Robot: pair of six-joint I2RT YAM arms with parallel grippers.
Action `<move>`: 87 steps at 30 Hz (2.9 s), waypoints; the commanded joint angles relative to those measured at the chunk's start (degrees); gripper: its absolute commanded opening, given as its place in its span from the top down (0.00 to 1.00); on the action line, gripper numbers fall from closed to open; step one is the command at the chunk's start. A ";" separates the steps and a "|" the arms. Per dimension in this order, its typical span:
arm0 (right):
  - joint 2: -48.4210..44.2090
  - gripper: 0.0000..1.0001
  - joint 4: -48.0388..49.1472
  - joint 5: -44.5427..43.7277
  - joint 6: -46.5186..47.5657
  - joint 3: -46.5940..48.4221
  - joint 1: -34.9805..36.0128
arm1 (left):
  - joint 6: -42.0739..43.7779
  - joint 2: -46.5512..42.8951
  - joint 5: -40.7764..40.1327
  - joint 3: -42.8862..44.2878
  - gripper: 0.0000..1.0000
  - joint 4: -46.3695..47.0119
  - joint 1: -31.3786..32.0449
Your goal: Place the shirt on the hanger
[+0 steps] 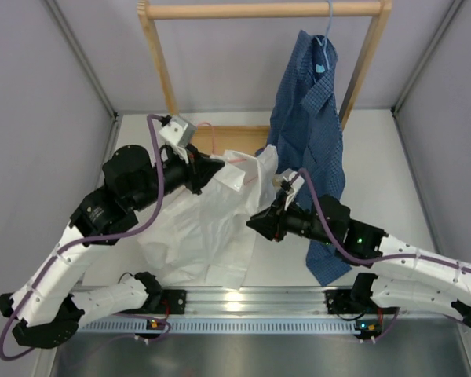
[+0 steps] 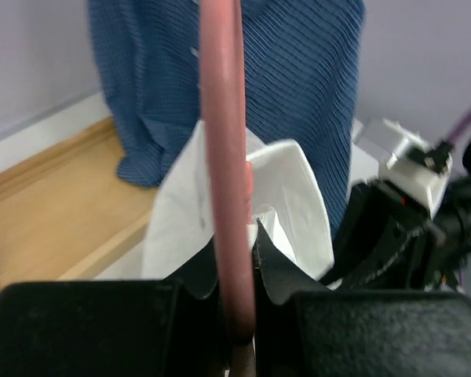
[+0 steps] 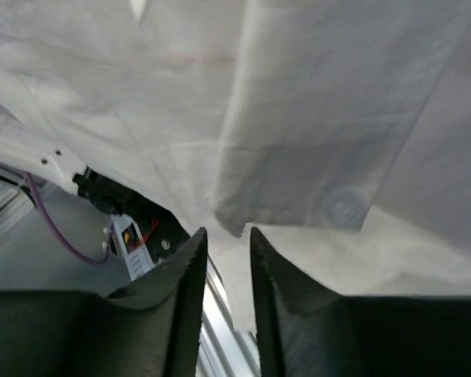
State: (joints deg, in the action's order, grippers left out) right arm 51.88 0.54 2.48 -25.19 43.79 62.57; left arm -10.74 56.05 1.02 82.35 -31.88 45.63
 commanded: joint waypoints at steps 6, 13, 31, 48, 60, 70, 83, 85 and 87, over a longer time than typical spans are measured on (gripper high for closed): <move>-27.16 0.42 -30.47 -0.31 0.49 3.74 0.98 | 8.37 -4.81 28.23 -14.48 1.00 9.11 -0.89; -27.19 0.37 -42.63 -1.34 6.28 19.38 0.98 | 6.53 0.37 53.33 -18.10 1.00 14.11 -0.72; -5.48 0.50 -16.01 19.67 11.39 21.69 1.07 | 2.66 2.57 60.42 -20.65 1.00 23.18 2.89; 0.42 1.00 -9.94 11.06 12.80 21.25 0.89 | 3.79 1.96 58.14 -21.09 1.00 23.44 3.15; -6.96 1.00 -12.22 -3.95 11.48 19.14 0.98 | 4.95 -4.63 1.05 -9.76 0.02 6.68 3.15; -3.01 1.00 -20.57 -16.89 11.83 29.94 0.89 | -16.23 -29.13 -37.67 -24.50 0.02 1.38 3.15; -0.90 1.00 -28.22 -12.60 13.15 39.18 0.98 | -12.47 -26.44 -26.50 -36.55 0.02 12.45 3.15; -0.64 1.00 -28.13 -11.45 12.97 39.53 0.89 | -11.32 -24.51 -26.68 -37.08 0.19 16.05 3.15; -0.37 1.00 -28.13 -10.92 12.80 39.70 0.89 | -10.53 -21.88 -28.16 -37.26 0.68 17.90 3.07</move>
State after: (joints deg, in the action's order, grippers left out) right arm 51.46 -28.14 -10.35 -12.45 80.42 63.24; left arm -23.40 31.46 -25.43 45.19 -22.63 48.80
